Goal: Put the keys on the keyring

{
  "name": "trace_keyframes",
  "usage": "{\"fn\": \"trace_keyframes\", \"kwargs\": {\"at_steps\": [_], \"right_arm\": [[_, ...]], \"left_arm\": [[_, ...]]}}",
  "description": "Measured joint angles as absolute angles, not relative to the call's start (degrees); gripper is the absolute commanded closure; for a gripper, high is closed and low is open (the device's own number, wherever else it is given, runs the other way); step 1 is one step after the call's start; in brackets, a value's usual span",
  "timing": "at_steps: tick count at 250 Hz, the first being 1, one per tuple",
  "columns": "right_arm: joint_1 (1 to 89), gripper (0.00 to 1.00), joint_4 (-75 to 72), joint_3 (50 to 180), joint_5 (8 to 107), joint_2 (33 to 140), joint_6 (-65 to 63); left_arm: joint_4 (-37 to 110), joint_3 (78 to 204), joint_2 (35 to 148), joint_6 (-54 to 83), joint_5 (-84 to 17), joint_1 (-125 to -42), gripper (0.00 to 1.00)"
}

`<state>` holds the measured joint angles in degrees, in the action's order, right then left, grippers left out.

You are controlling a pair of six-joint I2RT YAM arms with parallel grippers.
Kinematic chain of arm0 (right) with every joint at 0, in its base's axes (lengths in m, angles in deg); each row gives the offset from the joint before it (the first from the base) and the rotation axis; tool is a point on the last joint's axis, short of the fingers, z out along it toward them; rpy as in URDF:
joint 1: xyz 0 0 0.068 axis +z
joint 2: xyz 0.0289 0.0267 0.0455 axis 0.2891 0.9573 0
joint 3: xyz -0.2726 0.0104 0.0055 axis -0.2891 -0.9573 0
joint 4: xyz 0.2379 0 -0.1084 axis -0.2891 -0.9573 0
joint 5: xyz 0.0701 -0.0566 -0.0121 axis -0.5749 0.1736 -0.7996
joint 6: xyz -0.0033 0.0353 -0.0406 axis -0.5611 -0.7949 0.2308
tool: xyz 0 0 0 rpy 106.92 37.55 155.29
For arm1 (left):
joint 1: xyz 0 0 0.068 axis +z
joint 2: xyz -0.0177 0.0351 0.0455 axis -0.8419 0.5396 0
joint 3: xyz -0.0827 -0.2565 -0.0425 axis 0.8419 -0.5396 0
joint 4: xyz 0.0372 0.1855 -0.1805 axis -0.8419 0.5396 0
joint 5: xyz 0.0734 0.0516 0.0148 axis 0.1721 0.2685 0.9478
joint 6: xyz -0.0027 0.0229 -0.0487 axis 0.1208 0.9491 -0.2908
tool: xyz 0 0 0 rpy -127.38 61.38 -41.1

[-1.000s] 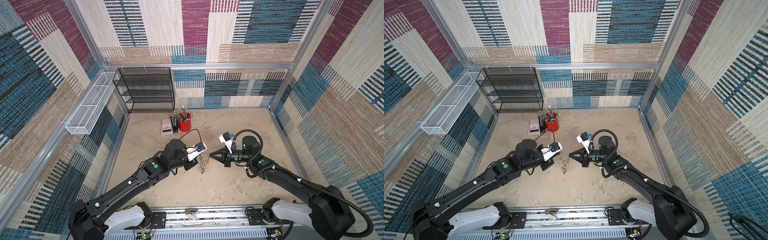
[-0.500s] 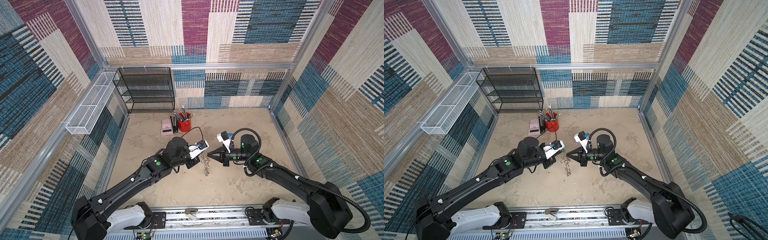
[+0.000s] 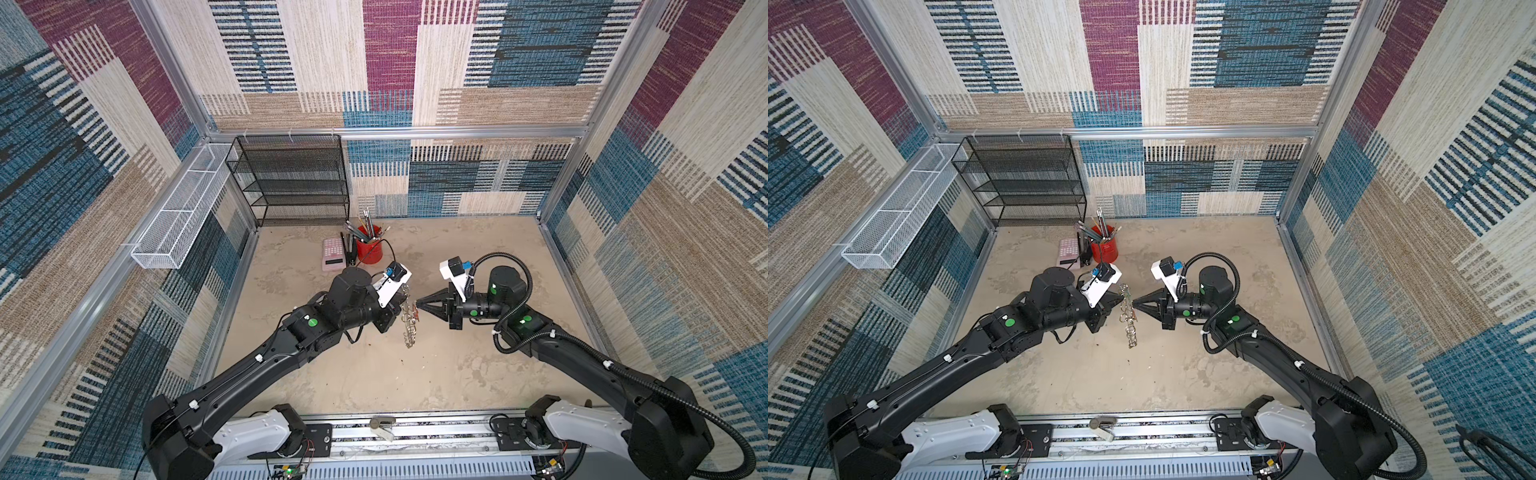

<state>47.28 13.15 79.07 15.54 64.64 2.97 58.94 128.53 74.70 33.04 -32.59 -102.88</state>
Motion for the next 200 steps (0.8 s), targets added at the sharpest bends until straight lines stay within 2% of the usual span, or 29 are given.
{"fn": "trace_keyframes", "kwargs": {"at_steps": [66,200], "right_arm": [[47.8,1.0,11.5,80.3,16.4,64.5,2.8],[48.9,1.0,10.7,82.4,18.4,67.8,2.8]], "left_arm": [[61.3,130.5,75.8,28.1,-35.3,-102.1,1.0],[62.3,130.3,75.0,27.4,-37.5,-101.5,1.0]]}}
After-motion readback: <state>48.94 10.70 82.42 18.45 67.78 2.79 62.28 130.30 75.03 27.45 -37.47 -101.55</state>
